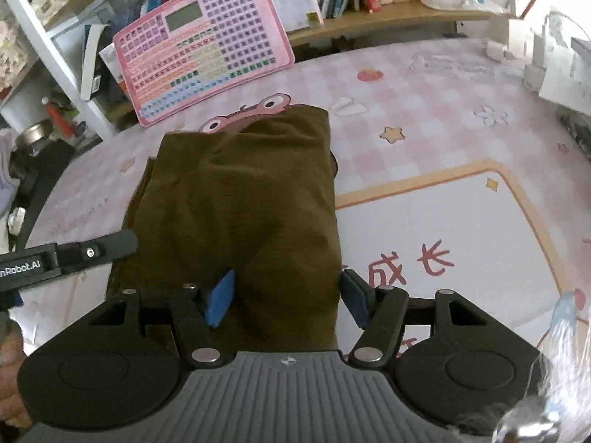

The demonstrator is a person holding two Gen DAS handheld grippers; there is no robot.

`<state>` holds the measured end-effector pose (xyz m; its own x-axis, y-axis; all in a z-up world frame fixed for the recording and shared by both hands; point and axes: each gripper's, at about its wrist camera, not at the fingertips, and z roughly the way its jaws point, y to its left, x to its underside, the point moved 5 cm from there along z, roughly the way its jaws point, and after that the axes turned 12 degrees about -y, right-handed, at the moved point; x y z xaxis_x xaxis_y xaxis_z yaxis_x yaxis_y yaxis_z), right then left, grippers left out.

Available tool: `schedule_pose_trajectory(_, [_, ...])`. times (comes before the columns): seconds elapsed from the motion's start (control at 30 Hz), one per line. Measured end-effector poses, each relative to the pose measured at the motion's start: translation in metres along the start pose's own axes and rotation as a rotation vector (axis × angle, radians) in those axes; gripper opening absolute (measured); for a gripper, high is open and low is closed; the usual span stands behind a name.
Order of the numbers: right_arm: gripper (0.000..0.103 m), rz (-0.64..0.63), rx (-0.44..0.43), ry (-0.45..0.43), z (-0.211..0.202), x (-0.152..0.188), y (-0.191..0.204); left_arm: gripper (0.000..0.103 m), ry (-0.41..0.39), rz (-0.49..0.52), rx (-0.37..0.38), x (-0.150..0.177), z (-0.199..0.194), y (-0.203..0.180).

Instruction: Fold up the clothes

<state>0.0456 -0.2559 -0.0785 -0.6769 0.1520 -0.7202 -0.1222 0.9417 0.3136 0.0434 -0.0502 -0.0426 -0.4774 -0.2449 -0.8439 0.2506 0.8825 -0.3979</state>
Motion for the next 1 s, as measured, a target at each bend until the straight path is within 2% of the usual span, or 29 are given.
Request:
schedule_pose_trajectory(0.1, [0.061, -0.001, -0.018, 0.002, 0.0, 0.001, 0.002, 0.003, -0.025, 0.01, -0.02, -0.004, -0.009, 0.004])
schedule_pose_trajectory(0.3, [0.065, 0.008, -0.034, 0.071, 0.014, 0.009, 0.002, 0.01, 0.108, -0.24, -0.142, 0.027, 0.012, 0.063])
schedule_pose_trajectory(0.33, [0.067, 0.01, -0.035, 0.074, 0.014, 0.009, 0.002, 0.013, 0.095, -0.25, -0.144, 0.023, 0.01, 0.065])
schedule_pose_trajectory(0.4, [0.068, 0.014, -0.036, 0.075, 0.014, 0.009, 0.001, 0.028, 0.038, -0.242, -0.14, 0.01, 0.004, 0.062])
schedule_pose_trajectory(0.43, [0.068, 0.015, -0.039, 0.075, 0.014, 0.009, 0.001, 0.032, 0.01, -0.241, -0.136, 0.004, 0.003, 0.061])
schedule_pose_trajectory(0.47, [0.069, 0.012, -0.04, 0.074, 0.013, 0.009, 0.001, 0.033, -0.018, -0.243, -0.13, -0.002, 0.001, 0.059])
schedule_pose_trajectory(0.57, [0.069, 0.004, -0.041, 0.07, 0.013, 0.007, 0.002, 0.034, 0.008, -0.186, -0.095, -0.006, 0.019, 0.046])
schedule_pose_trajectory(0.63, [0.069, -0.009, -0.038, 0.06, 0.011, 0.005, 0.004, 0.033, 0.055, -0.128, -0.113, -0.001, 0.037, 0.04])
schedule_pose_trajectory(0.67, [0.069, -0.016, -0.037, 0.054, 0.01, 0.003, 0.005, 0.029, 0.081, -0.097, -0.126, 0.002, 0.047, 0.037])
schedule_pose_trajectory(0.7, [0.07, -0.023, -0.035, 0.046, 0.009, 0.002, 0.005, 0.017, 0.085, -0.077, -0.135, 0.004, 0.052, 0.035])
schedule_pose_trajectory(0.73, [0.07, -0.028, -0.033, 0.037, 0.007, 0.001, 0.005, 0.001, 0.072, -0.064, -0.126, 0.002, 0.052, 0.032])
schedule_pose_trajectory(0.77, [0.07, -0.028, -0.031, 0.029, 0.005, 0.0, 0.004, 0.0, 0.038, -0.049, -0.114, -0.004, 0.047, 0.027])
schedule_pose_trajectory(0.8, [0.071, -0.027, -0.029, 0.022, 0.004, -0.002, 0.003, 0.0, -0.031, -0.011, -0.081, -0.013, 0.036, 0.017])
schedule_pose_trajectory(0.87, [0.074, -0.005, -0.04, 0.011, 0.001, -0.003, -0.002, 0.0, -0.099, 0.093, -0.046, -0.022, 0.021, 0.001])
schedule_pose_trajectory(0.9, [0.074, 0.004, -0.042, 0.011, 0.001, -0.003, -0.003, 0.0, -0.09, 0.112, -0.06, -0.021, 0.022, 0.001])
schedule_pose_trajectory(0.97, [0.074, 0.014, -0.038, 0.024, 0.004, -0.001, -0.005, 0.001, 0.029, 0.067, -0.139, -0.004, 0.042, 0.024])
schedule_pose_trajectory(1.0, [0.074, 0.014, -0.03, 0.039, 0.007, 0.0, -0.006, 0.002, 0.065, 0.046, -0.155, 0.005, 0.049, 0.032])
